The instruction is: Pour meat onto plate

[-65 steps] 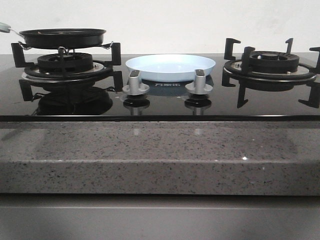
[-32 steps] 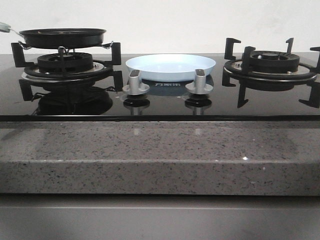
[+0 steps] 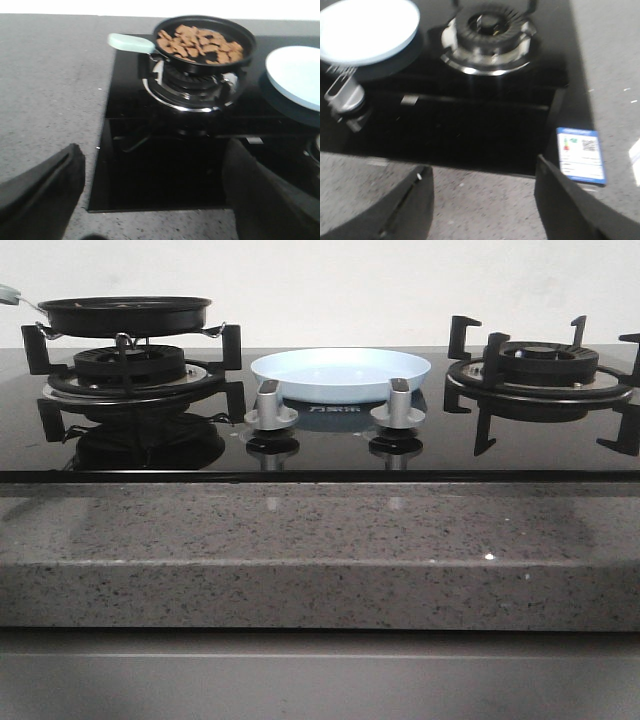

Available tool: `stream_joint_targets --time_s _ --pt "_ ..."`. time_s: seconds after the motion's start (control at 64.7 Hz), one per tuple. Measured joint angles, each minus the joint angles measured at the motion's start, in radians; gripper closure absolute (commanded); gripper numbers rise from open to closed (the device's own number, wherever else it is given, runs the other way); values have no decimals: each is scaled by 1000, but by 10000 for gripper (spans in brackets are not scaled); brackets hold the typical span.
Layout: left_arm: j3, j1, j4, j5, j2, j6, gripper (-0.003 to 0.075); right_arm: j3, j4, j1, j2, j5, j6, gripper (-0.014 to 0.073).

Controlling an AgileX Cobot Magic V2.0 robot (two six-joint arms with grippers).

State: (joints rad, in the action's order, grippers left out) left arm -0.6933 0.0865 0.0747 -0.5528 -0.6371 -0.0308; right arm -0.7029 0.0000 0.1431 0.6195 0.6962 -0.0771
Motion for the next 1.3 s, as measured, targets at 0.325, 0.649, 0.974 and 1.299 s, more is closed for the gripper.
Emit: stream_joint_targets --time_s 0.325,0.649,0.974,1.299 --pt "0 179 0 -21 0 -38 155 -205 7 141 289 61 0 124" --pt "0 197 0 -21 0 -42 155 -483 7 144 643 103 0 124" --pt "0 198 0 -21 0 -44 155 -807 263 73 986 239 195 124" --pt "0 198 2 -21 0 -44 155 -1102 339 50 1266 318 268 196"
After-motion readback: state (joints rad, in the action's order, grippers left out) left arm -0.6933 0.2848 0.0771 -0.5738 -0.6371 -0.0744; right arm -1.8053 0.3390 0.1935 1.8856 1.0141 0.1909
